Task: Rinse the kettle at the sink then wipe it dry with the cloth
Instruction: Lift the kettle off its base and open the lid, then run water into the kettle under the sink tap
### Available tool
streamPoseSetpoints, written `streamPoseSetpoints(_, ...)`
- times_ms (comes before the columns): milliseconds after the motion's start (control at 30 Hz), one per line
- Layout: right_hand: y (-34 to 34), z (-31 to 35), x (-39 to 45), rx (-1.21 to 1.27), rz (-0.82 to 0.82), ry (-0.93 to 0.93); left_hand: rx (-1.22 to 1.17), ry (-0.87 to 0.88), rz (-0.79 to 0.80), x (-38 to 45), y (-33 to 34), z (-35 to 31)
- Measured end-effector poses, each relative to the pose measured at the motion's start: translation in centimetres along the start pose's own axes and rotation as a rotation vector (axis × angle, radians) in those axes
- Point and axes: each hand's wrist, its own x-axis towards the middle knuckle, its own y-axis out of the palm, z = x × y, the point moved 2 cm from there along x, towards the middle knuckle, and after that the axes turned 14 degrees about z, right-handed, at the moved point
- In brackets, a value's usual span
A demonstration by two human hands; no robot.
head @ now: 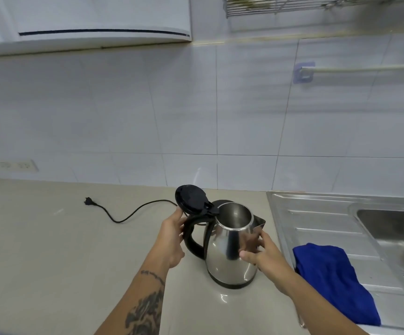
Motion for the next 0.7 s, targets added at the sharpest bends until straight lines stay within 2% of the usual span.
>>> streamPoseSetpoints(100, 0.2, 0.2, 0.1, 0.020, -0.004, 0.038, 0.055, 0.047, -0.027, 0.3, -0.4, 1.0)
streamPoseSetpoints(233, 0.4, 0.8, -0.3, 0.011, 0.003, 0.038, 0.333, 0.328, -0.212, 0.8, -0.7, 3.4)
streamPoseSetpoints(367, 0.4, 0.9, -1.0, -0.020, 0.013, 0.010, 0.412, 0.415, -0.374, 0.8, -0.3, 3.5)
streamPoseSetpoints(533, -1.7, 1.6, -3.7, -0.045, -0.071, -0.160, 0.394, 0.517, -0.380, 0.4, 2.9, 1.9)
streamPoseSetpoints(600, -3.6, 2.1, -5.3, -0.095, -0.110, -0.244, 0.372, 0.565, -0.358, 0.1, 5.3, 1.3)
streamPoseSetpoints(700, -6.7, 2.3, -8.1, -0.040, -0.120, -0.304, 0.333, 0.603, -0.306, -0.3, 10.0, 1.1)
